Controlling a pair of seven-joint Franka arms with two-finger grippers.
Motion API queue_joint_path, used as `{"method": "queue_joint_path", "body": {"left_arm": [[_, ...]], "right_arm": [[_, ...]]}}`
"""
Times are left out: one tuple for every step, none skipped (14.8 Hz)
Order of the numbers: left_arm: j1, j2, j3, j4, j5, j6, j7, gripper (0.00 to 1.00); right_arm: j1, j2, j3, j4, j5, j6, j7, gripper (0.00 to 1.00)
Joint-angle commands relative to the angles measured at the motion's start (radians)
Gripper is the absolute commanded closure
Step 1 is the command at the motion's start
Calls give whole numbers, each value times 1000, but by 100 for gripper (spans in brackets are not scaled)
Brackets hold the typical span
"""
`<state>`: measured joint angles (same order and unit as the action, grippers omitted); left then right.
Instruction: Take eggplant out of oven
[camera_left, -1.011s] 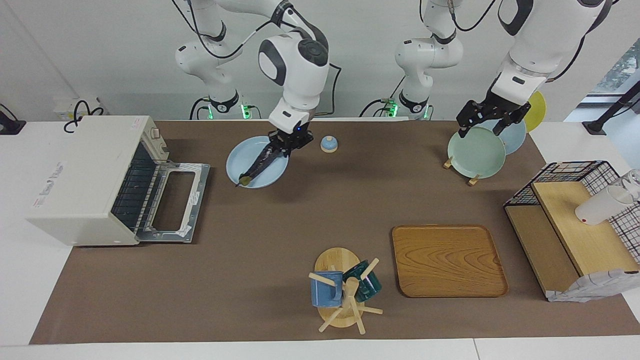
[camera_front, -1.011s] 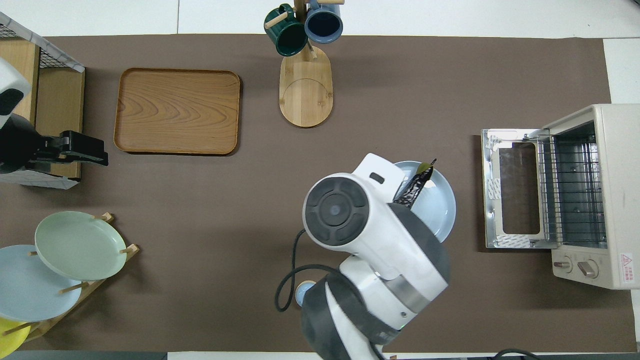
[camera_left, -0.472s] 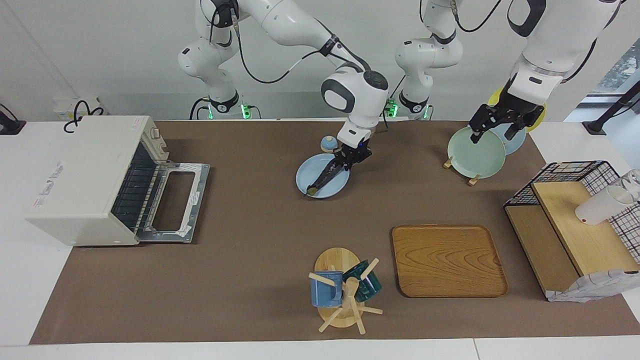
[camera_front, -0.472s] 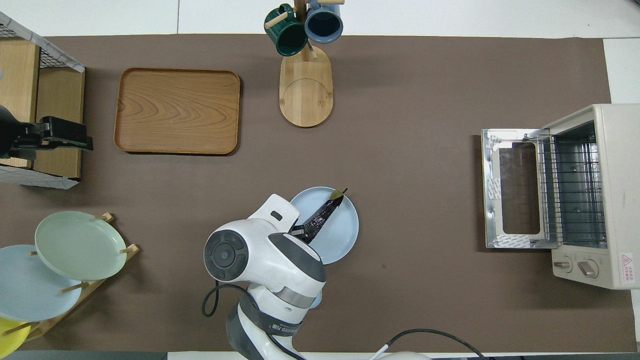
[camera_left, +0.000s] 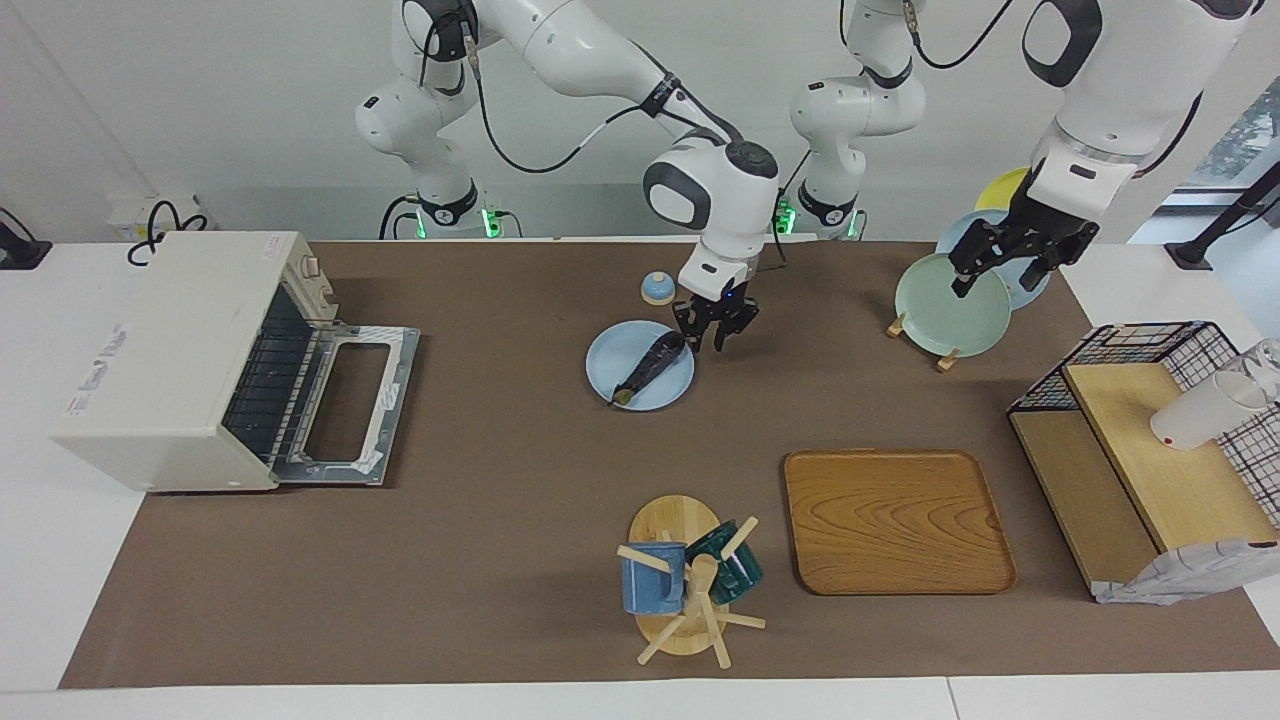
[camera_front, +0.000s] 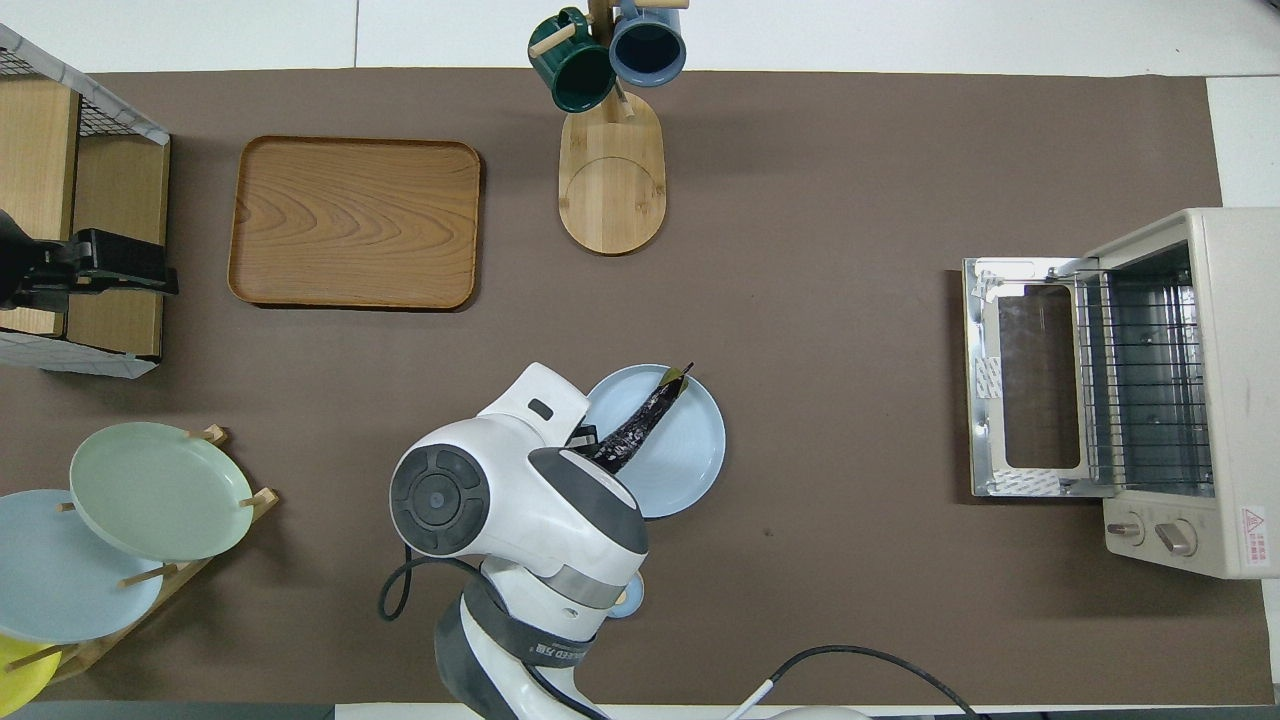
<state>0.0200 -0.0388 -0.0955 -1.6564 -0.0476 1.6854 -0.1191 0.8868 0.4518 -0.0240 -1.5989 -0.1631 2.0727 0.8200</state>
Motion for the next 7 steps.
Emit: {"method": "queue_joint_path", "body": {"left_arm": [[11, -6, -9, -17, 2, 22, 22, 0], [5, -3, -9, -19, 2, 25, 35, 0], [-2, 11, -9, -16, 2, 30, 36, 0], [-5, 25, -12, -13, 0, 36, 38, 0], [-8, 33, -16, -14, -6, 46, 44, 0], [-31, 42, -18, -16, -8, 60, 47, 0], [-63, 56, -18, -16, -9, 71, 47, 0]], "right_arm": [[-82, -71, 1, 8, -36, -113, -77, 70], [-129, -120, 3, -33, -36, -137, -134, 84], [-170, -171, 3, -68, -36, -149, -212, 100], [-221, -209, 1, -108, -35, -167, -278, 100], [-276, -237, 3, -136, -35, -193, -300, 100], [-307, -245, -1, -150, -35, -233, -300, 100], [-328, -254, -2, -162, -42, -285, -306, 100]]}}
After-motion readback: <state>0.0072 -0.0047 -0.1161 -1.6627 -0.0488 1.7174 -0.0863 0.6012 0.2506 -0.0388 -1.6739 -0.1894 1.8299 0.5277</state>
